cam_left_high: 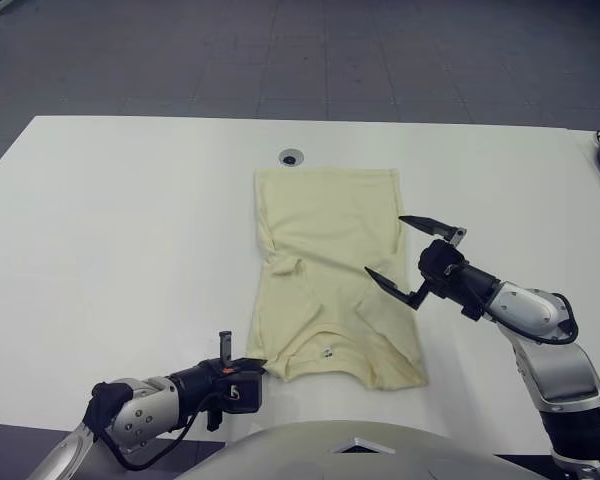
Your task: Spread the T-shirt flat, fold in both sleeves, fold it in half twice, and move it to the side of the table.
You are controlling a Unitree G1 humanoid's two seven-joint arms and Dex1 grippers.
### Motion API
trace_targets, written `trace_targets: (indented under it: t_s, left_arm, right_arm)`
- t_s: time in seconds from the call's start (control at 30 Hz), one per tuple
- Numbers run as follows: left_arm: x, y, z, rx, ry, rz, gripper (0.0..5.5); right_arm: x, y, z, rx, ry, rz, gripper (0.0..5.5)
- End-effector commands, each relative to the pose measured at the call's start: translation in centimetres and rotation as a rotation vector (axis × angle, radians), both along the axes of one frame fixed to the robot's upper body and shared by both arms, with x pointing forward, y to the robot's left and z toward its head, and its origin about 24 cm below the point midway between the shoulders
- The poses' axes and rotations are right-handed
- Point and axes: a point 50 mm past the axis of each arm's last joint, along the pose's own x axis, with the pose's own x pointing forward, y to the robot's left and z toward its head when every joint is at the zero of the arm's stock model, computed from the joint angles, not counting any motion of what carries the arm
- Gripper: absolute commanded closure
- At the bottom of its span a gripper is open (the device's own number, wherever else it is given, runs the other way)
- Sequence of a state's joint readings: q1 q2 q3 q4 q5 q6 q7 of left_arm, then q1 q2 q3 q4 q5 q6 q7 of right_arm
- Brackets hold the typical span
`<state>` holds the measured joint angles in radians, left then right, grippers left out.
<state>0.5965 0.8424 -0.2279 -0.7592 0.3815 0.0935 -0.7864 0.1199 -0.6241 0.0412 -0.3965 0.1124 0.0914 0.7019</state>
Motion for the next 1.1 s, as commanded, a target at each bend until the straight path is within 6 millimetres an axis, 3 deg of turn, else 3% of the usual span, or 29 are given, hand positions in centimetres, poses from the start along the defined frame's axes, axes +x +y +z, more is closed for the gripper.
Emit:
trace_targets:
  t_s: [0.03, 0.27, 0.53, 0.9, 1.1]
  left_arm:
    - [-0.2, 0.3, -0.8, 0.037, 0.039, 0.018, 5.49]
    - [-0.4, -0.1, -0.9, 0.028, 0.047, 0.022, 5.49]
    - [-0.7, -0.4, -0.6, 0.016, 0.040, 0.007, 5.49]
    - [-1.2, -0.7, -0.5, 0.016, 0.037, -0.047, 5.49]
    - [-1.3, -0.8, -0.6, 0.015, 0.035, -0.048, 5.50]
  right_arm:
    - [-0.8, -0.9, 1.2, -0.016, 0.024, 0.050, 0.10]
    - [-5.2, -3.7, 2.6, -0.155, 0.250, 0.275, 0.10]
    - [-8.9, -5.1, 1.1, -0.317, 0.422, 0.349, 0.10]
    - [-10.4, -4.8, -2.4, -0.397, 0.489, 0.329, 0.10]
    - [-10.3, -4.0, -2.9, -0.381, 0.480, 0.349, 1.05]
